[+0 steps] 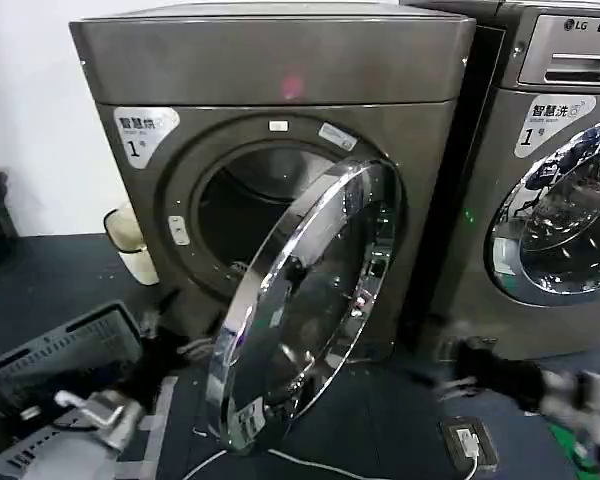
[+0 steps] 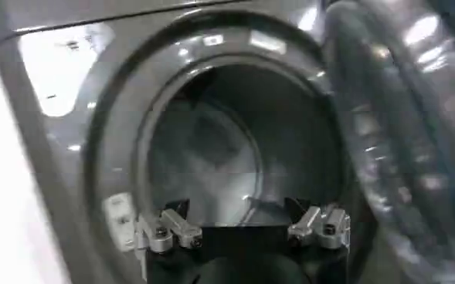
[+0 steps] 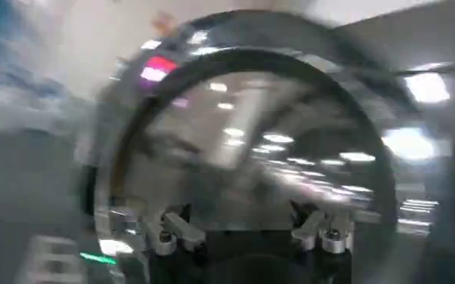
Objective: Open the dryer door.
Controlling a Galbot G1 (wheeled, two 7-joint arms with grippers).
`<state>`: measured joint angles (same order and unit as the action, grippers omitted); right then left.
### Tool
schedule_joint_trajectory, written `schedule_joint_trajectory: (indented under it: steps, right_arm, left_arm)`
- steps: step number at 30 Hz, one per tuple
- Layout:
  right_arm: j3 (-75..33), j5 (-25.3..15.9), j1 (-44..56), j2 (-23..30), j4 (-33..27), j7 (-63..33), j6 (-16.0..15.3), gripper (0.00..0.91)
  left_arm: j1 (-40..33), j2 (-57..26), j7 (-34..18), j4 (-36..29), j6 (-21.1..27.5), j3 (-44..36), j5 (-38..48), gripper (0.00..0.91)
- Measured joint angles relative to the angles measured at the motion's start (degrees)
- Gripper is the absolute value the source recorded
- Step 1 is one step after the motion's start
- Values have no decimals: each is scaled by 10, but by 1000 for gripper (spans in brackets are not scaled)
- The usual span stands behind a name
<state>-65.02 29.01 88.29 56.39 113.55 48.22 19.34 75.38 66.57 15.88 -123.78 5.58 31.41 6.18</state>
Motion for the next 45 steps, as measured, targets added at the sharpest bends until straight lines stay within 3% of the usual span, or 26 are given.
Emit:
schedule_joint_trajectory:
  steps: [4, 7, 9, 12, 19, 29, 33, 41, 45]
  right_arm:
    - [-132, -90, 65, 59, 0, -124, 19, 907]
    - [-208, -162, 82, 94, -9, -212, -10, 907]
    - [-255, -185, 91, 119, -18, -270, -44, 907]
    - [-315, -188, 90, 152, -36, -330, -83, 907]
    - [-422, -207, 76, 191, -100, -441, -123, 907]
    - [-520, -210, 99, 194, -191, -546, -133, 907]
    - [-552, -210, 109, 201, -216, -555, -122, 907]
    - [-604, -207, 125, 232, -219, -567, -117, 907]
    - [-633, -207, 138, 230, -238, -591, -96, 907]
  left_arm:
    - [-16, -13, 6, 5, -2, -39, 16, 907]
    - [-30, -20, 6, 12, -3, -67, 20, 907]
    - [-41, -23, 7, 16, -4, -83, 23, 907]
    - [-58, -28, 8, 23, -4, -106, 33, 907]
    - [-103, -37, 8, 44, -6, -155, 51, 907]
    - [-191, -27, 7, 98, -6, -250, 70, 907]
    - [-231, -15, 7, 118, -6, -299, 73, 907]
    - [-316, 28, 9, 171, -5, -395, 71, 907]
    - [-358, 63, 10, 206, -5, -444, 70, 907]
